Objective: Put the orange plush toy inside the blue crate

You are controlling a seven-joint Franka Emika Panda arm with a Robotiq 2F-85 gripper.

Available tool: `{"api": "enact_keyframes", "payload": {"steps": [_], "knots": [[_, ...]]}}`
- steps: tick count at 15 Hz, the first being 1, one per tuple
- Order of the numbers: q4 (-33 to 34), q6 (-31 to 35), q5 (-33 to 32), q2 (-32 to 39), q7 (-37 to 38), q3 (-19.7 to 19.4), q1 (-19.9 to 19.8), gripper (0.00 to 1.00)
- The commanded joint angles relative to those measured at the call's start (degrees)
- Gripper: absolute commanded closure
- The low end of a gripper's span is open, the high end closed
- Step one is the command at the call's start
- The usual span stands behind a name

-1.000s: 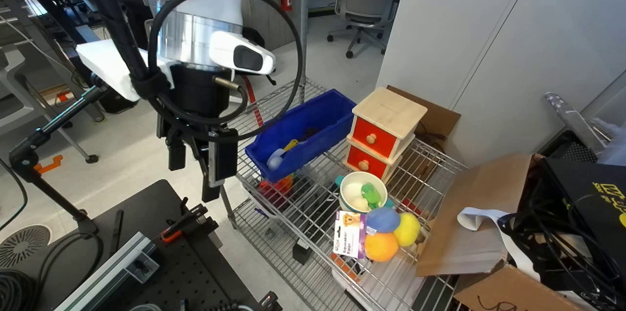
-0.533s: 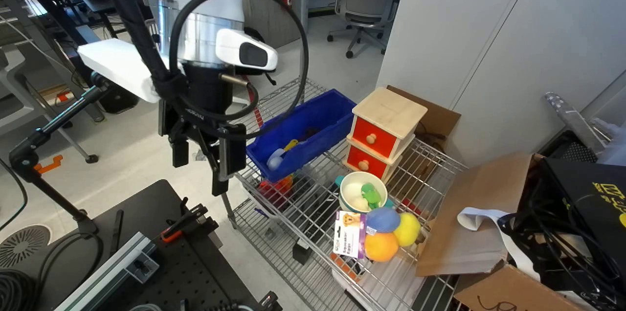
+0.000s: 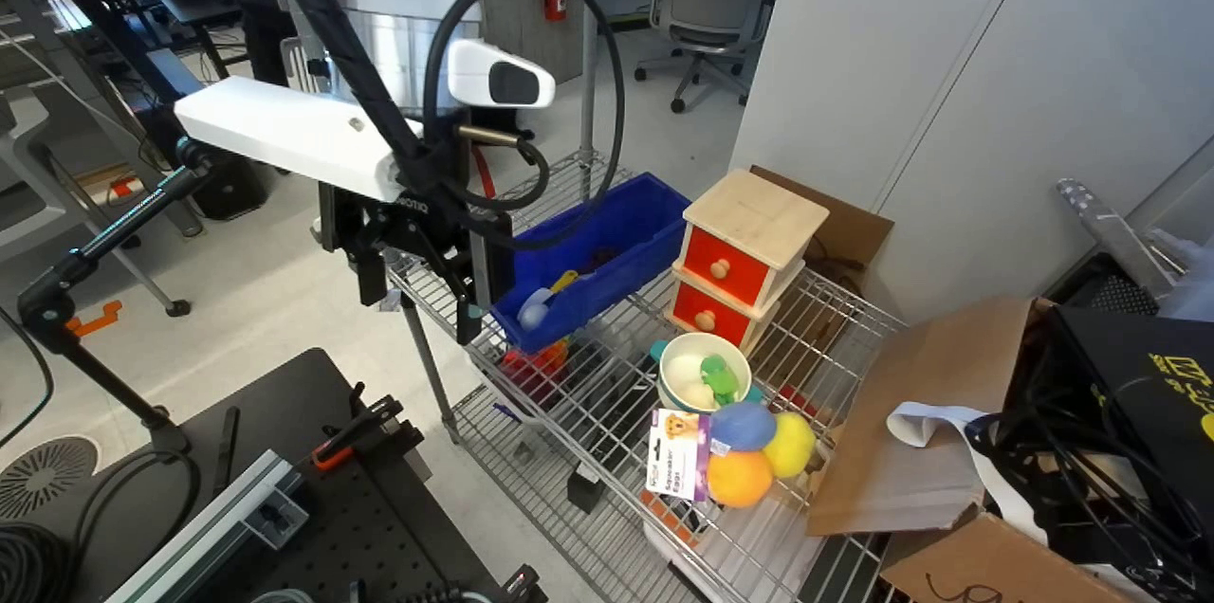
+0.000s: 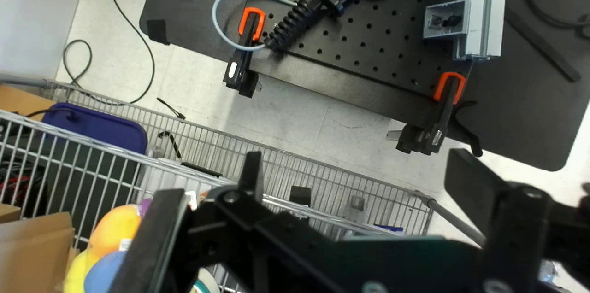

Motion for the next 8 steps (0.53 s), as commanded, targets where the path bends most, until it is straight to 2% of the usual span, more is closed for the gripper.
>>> {"api": "enact_keyframes", "payload": {"steps": [1,8], "knots": [[-0.45,2.33,2.9,-0.63,-3.84,-1.84,1.22,0.0],[-1.24,6.83,8.9,-1.05,-5.37,-2.72,1.34,0.0]]}}
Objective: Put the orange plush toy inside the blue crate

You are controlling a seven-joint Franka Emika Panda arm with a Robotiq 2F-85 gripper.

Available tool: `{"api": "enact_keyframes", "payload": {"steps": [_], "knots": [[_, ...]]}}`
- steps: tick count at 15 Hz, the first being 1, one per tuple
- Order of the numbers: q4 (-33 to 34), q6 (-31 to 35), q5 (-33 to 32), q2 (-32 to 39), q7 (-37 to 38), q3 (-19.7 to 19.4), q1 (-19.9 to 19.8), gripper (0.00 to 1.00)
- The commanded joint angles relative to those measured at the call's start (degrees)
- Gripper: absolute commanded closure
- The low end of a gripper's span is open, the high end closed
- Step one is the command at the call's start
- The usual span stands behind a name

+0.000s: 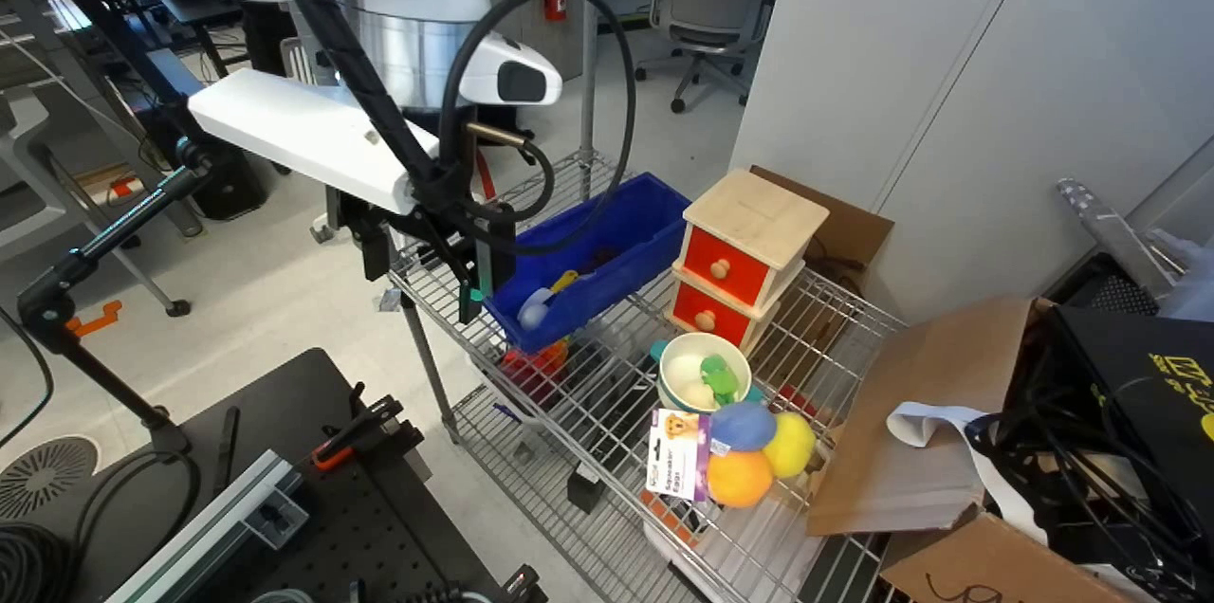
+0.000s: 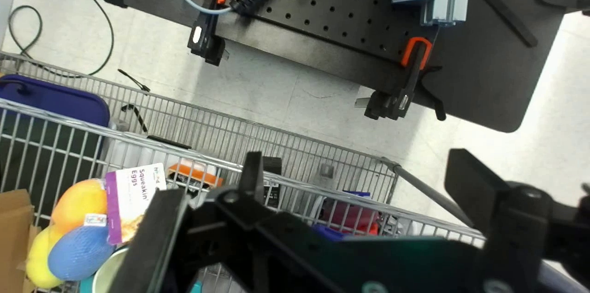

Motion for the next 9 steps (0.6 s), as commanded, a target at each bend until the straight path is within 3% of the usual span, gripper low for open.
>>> {"api": "enact_keyframes", "payload": {"steps": [1,6,9], "knots": [[-1.73,5.17,3.15,-1.26,-2.45,-1.58,1.06,0.0],[-4.34,13.59,0.5,-1.23,-1.48,-1.29,0.73,0.0],[-4.2,10.64,2.46,-0.91,0.28,-1.53,0.68,0.0]]}}
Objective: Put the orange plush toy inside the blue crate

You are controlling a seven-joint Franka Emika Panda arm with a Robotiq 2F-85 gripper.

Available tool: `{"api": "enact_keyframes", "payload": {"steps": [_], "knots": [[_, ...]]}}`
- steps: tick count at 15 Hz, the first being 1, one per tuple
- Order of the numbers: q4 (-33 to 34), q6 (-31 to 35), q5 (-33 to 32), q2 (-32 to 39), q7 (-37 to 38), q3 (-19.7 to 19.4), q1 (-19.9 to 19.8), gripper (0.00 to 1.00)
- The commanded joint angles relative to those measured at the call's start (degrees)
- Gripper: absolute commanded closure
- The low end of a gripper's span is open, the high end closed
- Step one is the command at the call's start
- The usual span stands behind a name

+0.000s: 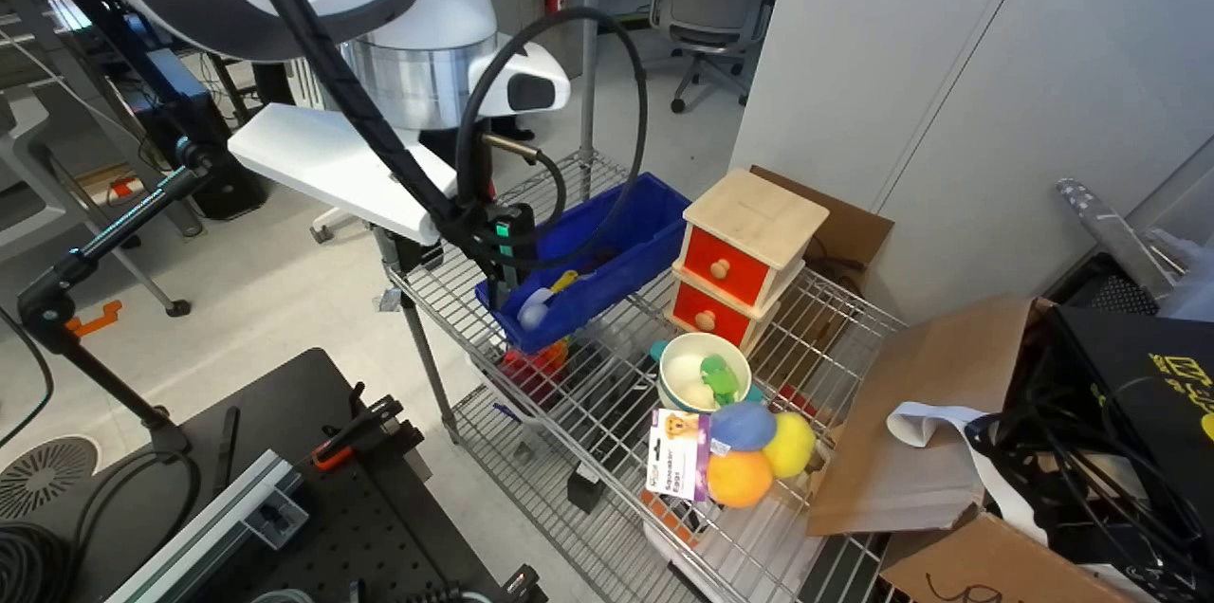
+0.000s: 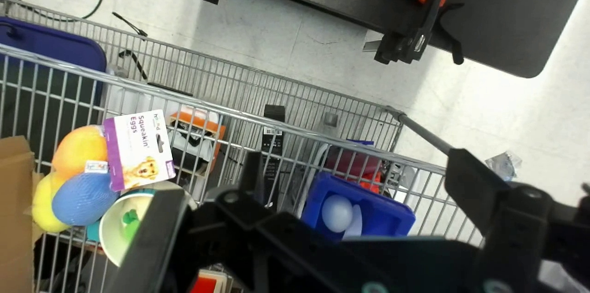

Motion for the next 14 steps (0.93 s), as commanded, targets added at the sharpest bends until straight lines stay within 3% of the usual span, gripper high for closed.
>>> {"api": "enact_keyframes", "payload": {"steps": [1,9,14], "knots": [[-0.44,-2.81,2.09,-1.08,1.22,-1.25,0.68,0.0],[-0.36,-1.65,0.87,0.01,1.21,-1.1,0.66,0.0],[-0.45,7.87,-1.24,2.25,5.72,-0.82,-0.01,0.0]]}}
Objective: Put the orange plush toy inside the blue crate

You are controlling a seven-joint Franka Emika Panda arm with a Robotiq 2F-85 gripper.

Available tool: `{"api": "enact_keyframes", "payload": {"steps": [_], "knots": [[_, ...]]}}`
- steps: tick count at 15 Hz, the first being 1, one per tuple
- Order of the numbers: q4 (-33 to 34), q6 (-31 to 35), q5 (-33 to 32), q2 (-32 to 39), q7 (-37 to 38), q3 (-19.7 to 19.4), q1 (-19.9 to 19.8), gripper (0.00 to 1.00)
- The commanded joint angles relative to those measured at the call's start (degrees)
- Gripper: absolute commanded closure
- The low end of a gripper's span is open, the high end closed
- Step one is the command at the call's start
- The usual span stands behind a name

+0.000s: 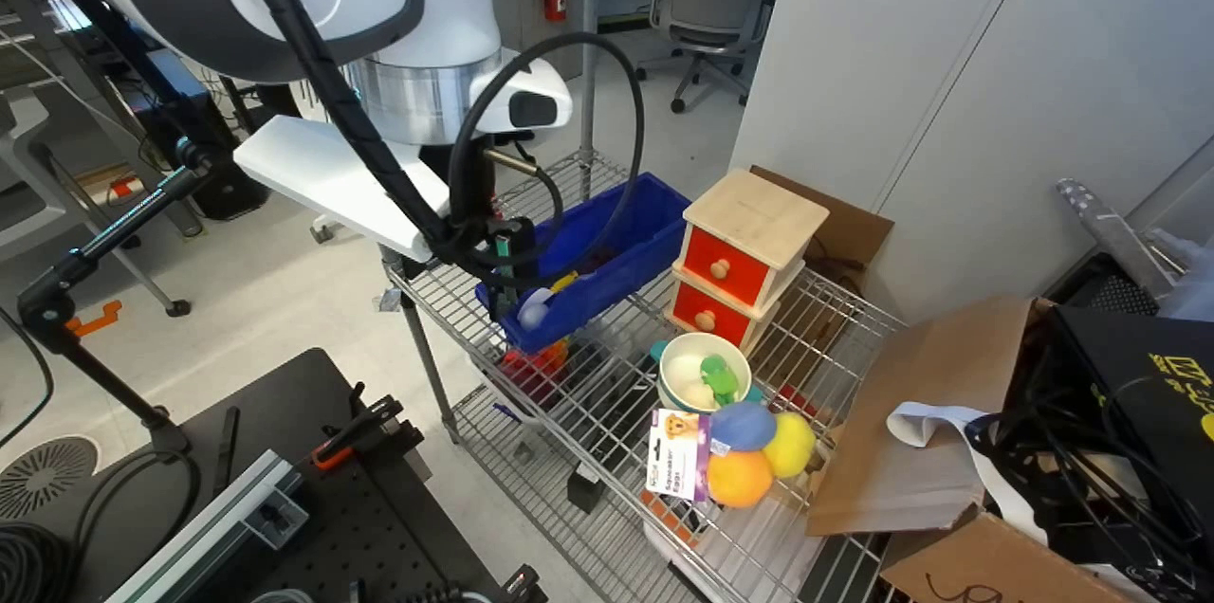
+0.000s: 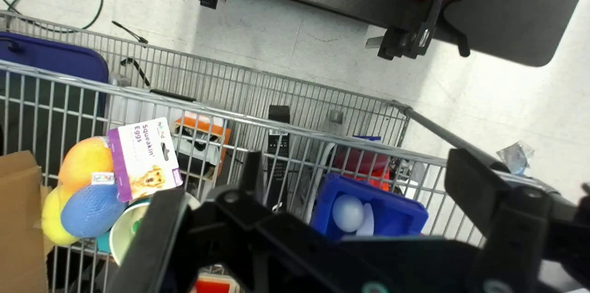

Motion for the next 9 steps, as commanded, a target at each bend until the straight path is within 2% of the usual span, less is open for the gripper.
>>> {"api": "enact_keyframes", "payload": {"steps": [1,5,9], "knots": [[0.67,8.54,-0.51,2.72,3.75,-0.56,-0.07,0.0],[2.2,16.88,1.45,7.43,4.38,-1.46,-0.48,0.0],[4.82,20.78,0.31,12.47,4.76,-2.47,-1.7,0.0]]}}
